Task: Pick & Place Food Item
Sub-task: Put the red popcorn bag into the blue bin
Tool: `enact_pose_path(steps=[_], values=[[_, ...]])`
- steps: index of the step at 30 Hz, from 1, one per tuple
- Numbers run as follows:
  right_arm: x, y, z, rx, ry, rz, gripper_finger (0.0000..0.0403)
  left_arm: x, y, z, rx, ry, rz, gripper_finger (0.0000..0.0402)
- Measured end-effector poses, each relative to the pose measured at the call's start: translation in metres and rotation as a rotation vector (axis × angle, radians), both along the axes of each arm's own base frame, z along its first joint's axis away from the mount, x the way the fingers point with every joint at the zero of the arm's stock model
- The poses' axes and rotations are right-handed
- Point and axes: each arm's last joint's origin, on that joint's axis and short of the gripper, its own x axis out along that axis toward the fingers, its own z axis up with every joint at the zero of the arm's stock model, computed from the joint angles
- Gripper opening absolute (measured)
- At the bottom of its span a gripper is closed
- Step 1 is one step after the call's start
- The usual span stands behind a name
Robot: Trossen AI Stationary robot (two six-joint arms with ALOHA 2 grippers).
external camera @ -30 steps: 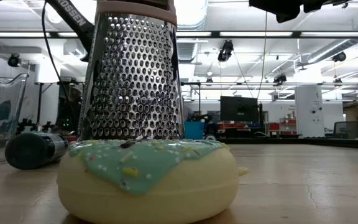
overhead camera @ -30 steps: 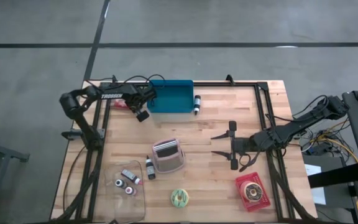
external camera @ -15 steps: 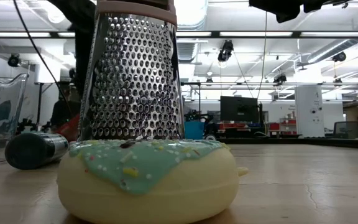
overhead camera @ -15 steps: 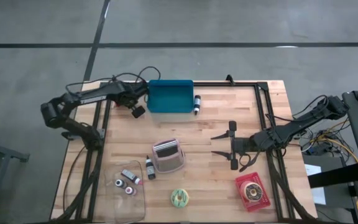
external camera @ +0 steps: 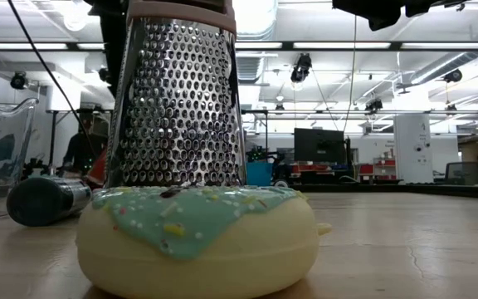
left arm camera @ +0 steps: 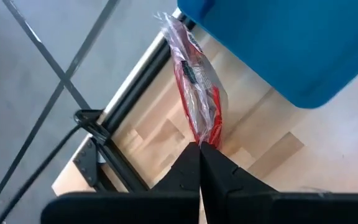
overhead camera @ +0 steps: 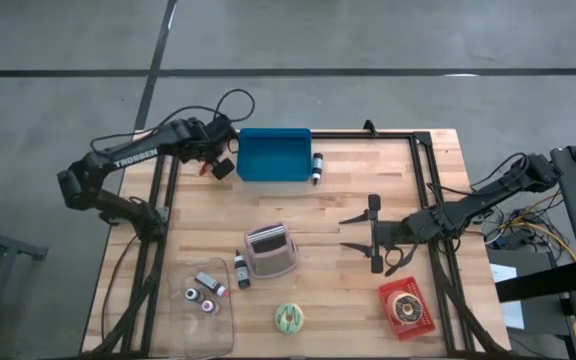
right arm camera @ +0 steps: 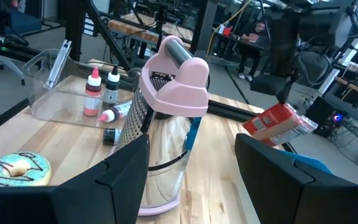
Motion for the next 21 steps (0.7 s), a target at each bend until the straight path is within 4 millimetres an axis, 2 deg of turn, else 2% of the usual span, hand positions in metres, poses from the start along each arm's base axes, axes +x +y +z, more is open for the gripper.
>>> enact_pose_path(steps=[7, 17, 21], values=[[0.000, 0.000, 0.000, 0.001, 0.000, 0.001, 0.0231, 0.001, 0.002, 0.022, 0.057, -0.004, -0.005, 0.0000], [0.000, 0.000, -0.002, 0.013, 0.005, 0.002, 0.0231, 0.001, 0.004, 0.076, 0.163, -0.065, -0.016, 0.0000], [0.000, 0.000, -0.002, 0.013, 0.005, 0.002, 0.0231, 0.009, 0.008, 0.090, 0.164, -0.118, -0.047, 0.0000]])
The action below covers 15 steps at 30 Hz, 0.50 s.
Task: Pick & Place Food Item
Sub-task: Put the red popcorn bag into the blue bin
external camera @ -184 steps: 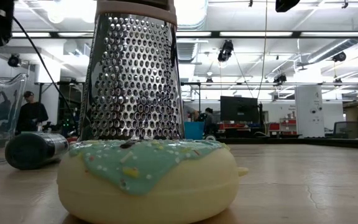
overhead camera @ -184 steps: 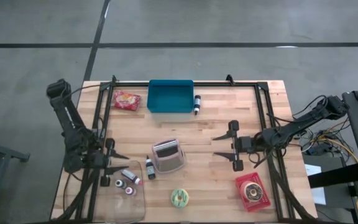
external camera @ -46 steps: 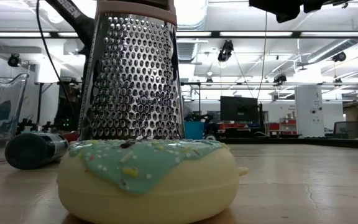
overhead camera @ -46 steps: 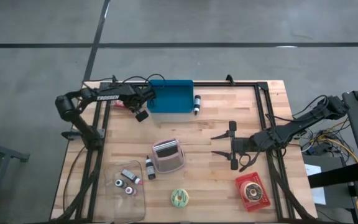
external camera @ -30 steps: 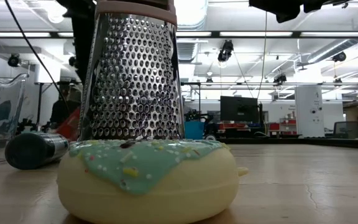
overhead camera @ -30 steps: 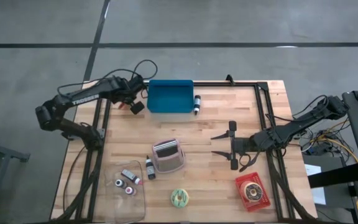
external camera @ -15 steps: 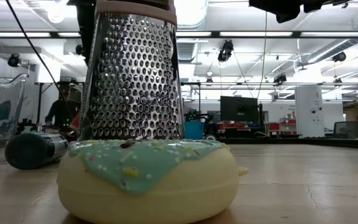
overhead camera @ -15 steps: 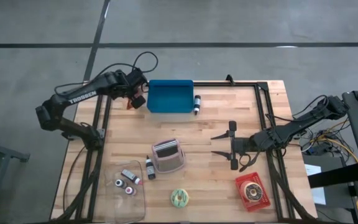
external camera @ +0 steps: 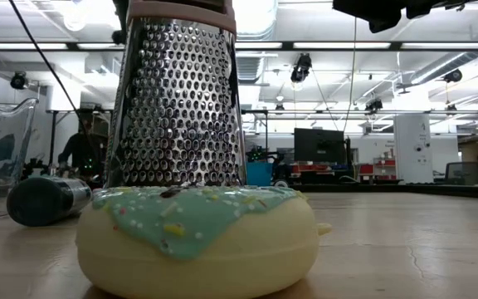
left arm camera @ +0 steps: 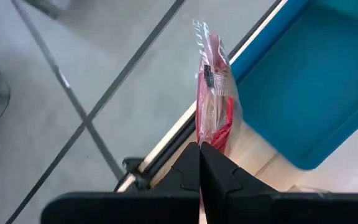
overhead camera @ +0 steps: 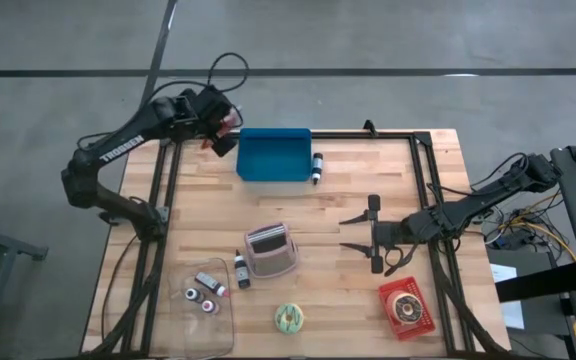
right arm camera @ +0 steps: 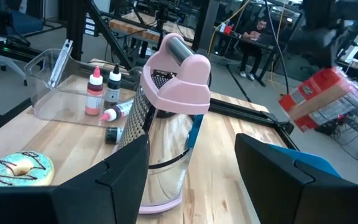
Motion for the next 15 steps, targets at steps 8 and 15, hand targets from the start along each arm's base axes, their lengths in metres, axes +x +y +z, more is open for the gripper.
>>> enact_pose_path(steps=[8, 15], values=[[0.000, 0.000, -0.001, 0.000, 0.003, -0.001, 0.0231, 0.046, 0.023, -0.004, -0.020, 0.000, -0.104, 0.0000], [-0.001, 0.000, -0.003, -0.006, 0.017, -0.001, 0.0231, 0.091, 0.041, -0.014, -0.049, 0.046, -0.209, 0.0000]])
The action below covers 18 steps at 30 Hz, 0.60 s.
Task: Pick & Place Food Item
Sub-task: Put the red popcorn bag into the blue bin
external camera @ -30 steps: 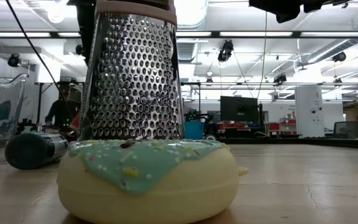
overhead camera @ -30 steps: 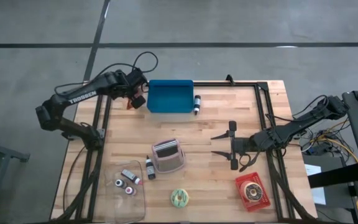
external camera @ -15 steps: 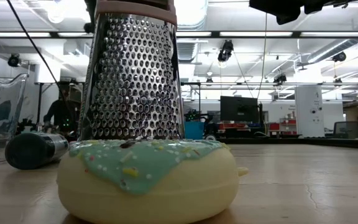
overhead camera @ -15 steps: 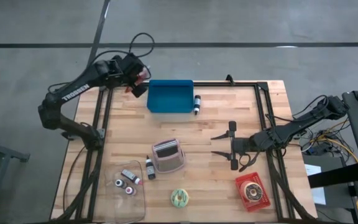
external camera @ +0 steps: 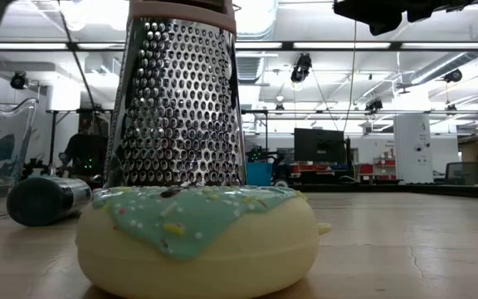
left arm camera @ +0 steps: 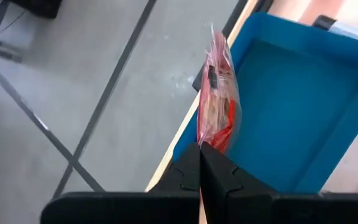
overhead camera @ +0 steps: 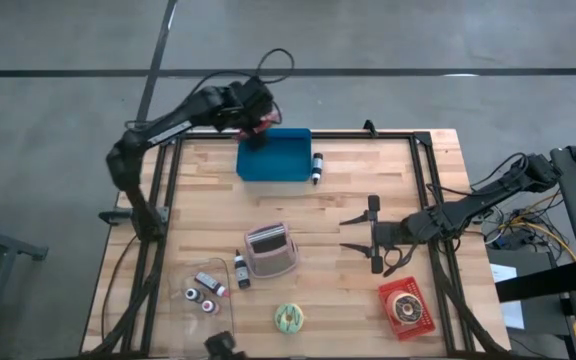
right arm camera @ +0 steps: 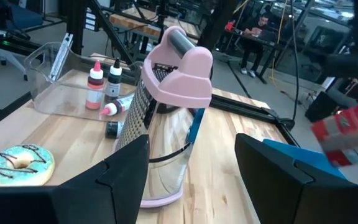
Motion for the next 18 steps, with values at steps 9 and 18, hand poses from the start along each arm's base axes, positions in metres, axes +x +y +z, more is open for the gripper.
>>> enact_pose_path(steps=[9, 18], values=[[-0.001, 0.000, -0.004, 0.002, 0.025, -0.005, 0.0231, 0.046, 0.012, -0.004, -0.047, 0.010, -0.114, 0.0000], [-0.001, -0.001, -0.005, -0.002, 0.039, -0.006, 0.0231, 0.076, 0.021, -0.017, -0.121, -0.018, -0.185, 0.0000]])
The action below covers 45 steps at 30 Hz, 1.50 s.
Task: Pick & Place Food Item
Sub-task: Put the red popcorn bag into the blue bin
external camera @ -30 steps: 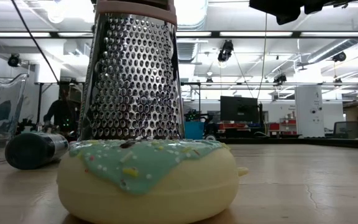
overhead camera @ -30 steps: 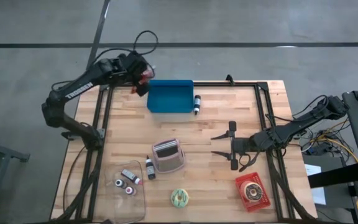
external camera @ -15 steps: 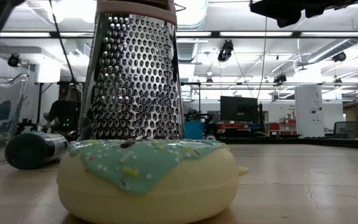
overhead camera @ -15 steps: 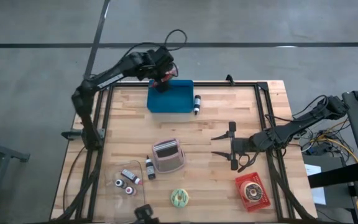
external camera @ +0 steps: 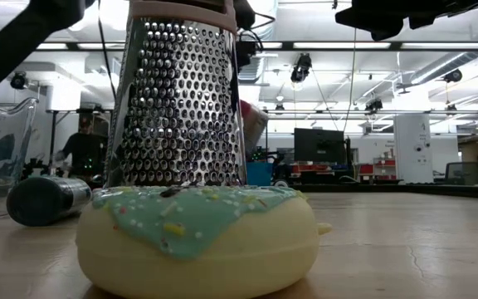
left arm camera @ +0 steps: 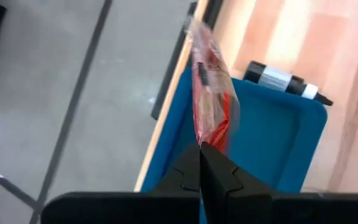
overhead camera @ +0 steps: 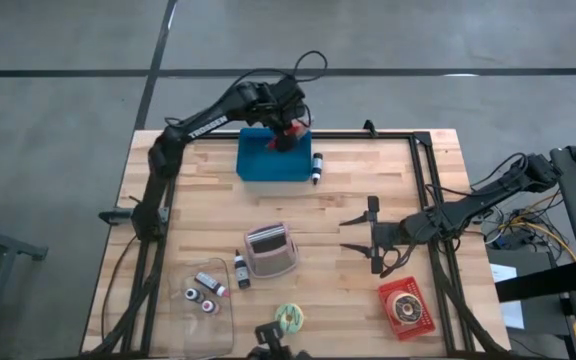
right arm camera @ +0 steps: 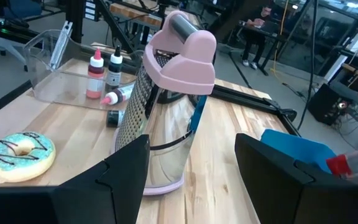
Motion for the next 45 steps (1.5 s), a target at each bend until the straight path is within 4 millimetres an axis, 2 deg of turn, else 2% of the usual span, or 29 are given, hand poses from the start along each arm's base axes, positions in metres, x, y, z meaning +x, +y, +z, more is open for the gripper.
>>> enact_pose_path(steps=[8, 18, 29, 39, 45], values=[[0.000, 0.000, 0.000, 0.000, -0.001, 0.000, 0.0231, 0.011, 0.000, -0.022, -0.057, 0.032, -0.036, 0.0000], [0.000, 0.000, 0.000, 0.000, -0.001, 0.000, 0.0231, 0.016, -0.002, -0.021, -0.116, -0.030, -0.092, 0.0000], [0.000, 0.000, 0.001, 0.007, -0.006, -0.002, 0.0231, 0.013, 0.002, -0.033, -0.183, -0.025, -0.050, 0.0000], [0.000, 0.000, 0.001, 0.005, -0.006, -0.002, 0.0231, 0.019, -0.002, -0.031, -0.231, -0.089, -0.103, 0.0000], [0.000, 0.000, 0.001, 0.004, -0.007, -0.002, 0.0231, 0.014, 0.003, -0.034, -0.252, -0.085, -0.059, 0.0000]])
